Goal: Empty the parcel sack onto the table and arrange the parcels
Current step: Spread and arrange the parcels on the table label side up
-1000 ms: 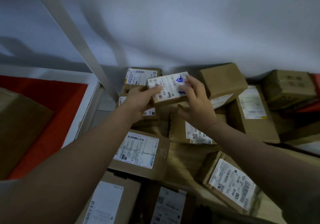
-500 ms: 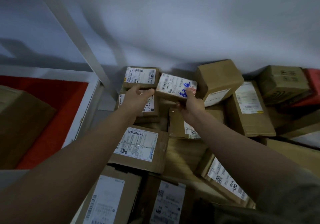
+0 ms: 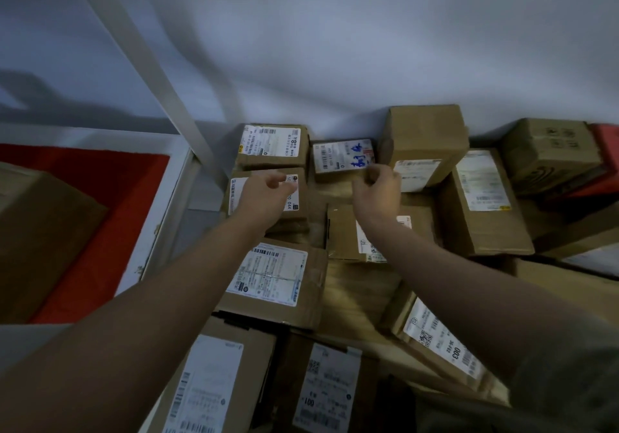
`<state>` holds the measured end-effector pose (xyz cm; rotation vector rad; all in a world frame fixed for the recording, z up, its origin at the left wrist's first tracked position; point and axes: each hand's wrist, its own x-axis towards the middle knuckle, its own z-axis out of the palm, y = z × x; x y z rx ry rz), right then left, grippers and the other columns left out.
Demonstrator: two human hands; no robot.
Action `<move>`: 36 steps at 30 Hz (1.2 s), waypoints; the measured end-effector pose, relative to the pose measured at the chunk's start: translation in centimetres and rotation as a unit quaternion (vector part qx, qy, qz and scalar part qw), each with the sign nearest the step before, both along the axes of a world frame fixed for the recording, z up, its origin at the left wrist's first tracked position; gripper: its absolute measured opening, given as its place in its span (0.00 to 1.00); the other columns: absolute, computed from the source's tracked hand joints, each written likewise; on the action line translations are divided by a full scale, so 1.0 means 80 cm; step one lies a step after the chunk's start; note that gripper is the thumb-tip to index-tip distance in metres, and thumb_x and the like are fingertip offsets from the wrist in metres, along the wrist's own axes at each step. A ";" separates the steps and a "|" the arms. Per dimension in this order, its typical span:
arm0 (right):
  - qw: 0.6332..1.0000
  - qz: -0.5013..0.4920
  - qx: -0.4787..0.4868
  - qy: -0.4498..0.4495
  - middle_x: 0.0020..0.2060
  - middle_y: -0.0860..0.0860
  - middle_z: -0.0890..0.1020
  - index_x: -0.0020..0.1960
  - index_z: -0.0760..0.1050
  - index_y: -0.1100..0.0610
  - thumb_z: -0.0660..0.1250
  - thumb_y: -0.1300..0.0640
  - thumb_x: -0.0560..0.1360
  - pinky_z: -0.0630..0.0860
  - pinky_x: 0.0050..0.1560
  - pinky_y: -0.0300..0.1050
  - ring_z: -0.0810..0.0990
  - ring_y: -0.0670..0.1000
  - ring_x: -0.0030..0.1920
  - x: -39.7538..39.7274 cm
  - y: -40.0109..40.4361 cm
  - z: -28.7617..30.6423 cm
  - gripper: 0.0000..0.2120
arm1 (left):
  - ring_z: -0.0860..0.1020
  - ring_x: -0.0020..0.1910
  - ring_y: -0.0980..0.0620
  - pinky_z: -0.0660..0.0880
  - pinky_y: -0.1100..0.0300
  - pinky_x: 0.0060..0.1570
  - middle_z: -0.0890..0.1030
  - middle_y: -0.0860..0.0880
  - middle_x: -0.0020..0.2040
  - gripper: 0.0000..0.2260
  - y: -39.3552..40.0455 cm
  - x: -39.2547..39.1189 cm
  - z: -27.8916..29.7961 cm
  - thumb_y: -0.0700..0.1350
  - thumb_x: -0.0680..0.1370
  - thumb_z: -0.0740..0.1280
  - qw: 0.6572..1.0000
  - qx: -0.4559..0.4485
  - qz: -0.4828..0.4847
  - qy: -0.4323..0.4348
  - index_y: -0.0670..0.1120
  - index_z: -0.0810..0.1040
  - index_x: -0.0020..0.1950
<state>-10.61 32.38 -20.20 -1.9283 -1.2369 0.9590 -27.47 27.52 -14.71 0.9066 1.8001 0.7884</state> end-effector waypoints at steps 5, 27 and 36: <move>0.939 -0.047 0.223 -0.258 0.67 0.57 0.70 0.66 0.70 0.54 0.73 0.43 0.69 0.64 0.68 0.54 0.67 0.59 0.68 0.043 0.007 0.048 0.30 | 0.75 0.60 0.51 0.74 0.55 0.57 0.77 0.49 0.64 0.17 0.007 0.026 0.000 0.48 0.80 0.66 0.999 0.014 -0.026 0.015 0.49 0.75 0.69; 0.927 0.244 0.269 -0.087 0.77 0.56 0.50 0.81 0.45 0.53 0.73 0.37 0.64 0.59 0.75 0.59 0.51 0.57 0.78 0.204 -0.082 0.082 0.57 | 0.79 0.57 0.35 0.76 0.36 0.56 0.80 0.36 0.59 0.34 0.014 0.146 0.048 0.60 0.66 0.77 0.870 -0.133 0.108 -0.462 0.43 0.73 0.64; 0.867 0.109 -0.121 0.470 0.66 0.60 0.77 0.69 0.69 0.47 0.65 0.32 0.73 0.74 0.62 0.71 0.78 0.64 0.64 0.227 -0.106 0.089 0.30 | 0.78 0.63 0.42 0.77 0.44 0.59 0.76 0.41 0.68 0.41 -0.026 0.147 0.048 0.41 0.64 0.81 0.895 0.052 -0.030 -0.441 0.46 0.66 0.73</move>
